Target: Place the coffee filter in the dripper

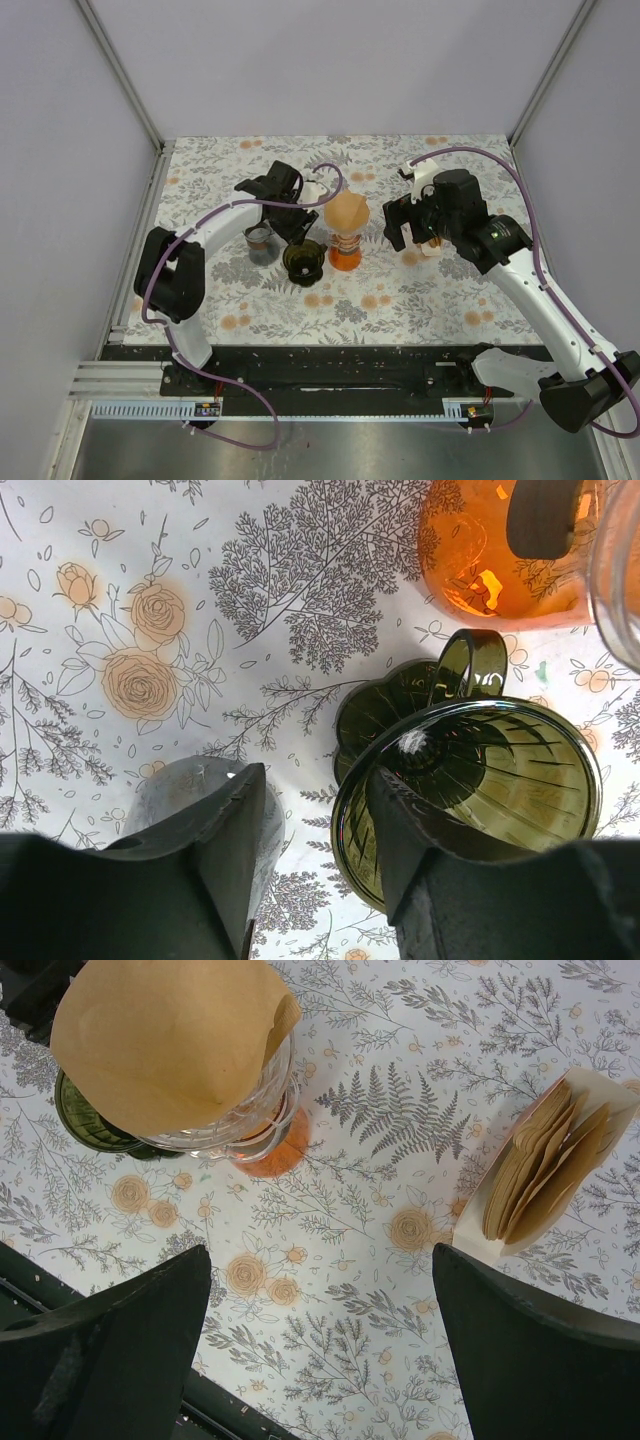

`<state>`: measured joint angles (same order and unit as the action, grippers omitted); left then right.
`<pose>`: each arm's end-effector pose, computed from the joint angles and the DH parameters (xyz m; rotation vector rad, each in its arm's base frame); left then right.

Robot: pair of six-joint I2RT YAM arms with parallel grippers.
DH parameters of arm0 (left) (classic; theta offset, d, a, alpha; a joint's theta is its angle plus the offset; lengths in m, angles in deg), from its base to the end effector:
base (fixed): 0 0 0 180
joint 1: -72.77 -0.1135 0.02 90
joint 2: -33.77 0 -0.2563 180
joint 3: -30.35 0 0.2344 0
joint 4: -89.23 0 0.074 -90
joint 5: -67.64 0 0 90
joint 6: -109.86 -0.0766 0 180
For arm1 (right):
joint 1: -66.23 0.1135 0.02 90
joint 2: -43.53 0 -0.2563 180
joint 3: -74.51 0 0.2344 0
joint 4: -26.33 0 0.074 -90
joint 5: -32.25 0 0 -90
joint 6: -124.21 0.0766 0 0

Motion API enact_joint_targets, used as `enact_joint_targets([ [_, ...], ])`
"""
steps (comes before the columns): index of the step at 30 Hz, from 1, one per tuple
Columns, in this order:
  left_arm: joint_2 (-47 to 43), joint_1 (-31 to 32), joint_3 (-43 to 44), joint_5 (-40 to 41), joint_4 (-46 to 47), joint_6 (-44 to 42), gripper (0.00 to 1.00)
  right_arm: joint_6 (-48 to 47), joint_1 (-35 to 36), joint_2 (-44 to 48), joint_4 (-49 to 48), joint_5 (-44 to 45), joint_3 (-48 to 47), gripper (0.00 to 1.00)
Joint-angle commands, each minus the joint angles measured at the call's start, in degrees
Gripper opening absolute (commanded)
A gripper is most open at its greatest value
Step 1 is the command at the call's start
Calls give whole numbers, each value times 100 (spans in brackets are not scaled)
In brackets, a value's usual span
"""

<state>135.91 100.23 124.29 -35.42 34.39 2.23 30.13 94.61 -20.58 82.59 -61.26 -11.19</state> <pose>0.3232 -0.1875 0.1982 1.0915 2.4381 -0.3594 0.2175 0.1229 0.3447 -0.6461 2.0937 0.3074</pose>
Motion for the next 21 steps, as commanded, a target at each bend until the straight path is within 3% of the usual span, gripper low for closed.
enact_joint_targets([
  [1,59,31,-62,-39,187,-65,47,-58,-17,92,-153,78,-6,100],
  [7,68,40,-141,-74,143,-48,44,-58,-26,119,-162,61,3,99],
  [17,-63,31,-45,40,-121,22,10,-58,-17,127,-153,61,-6,99],
  [21,-151,31,95,321,-323,58,2,-76,-26,145,-153,69,3,100],
])
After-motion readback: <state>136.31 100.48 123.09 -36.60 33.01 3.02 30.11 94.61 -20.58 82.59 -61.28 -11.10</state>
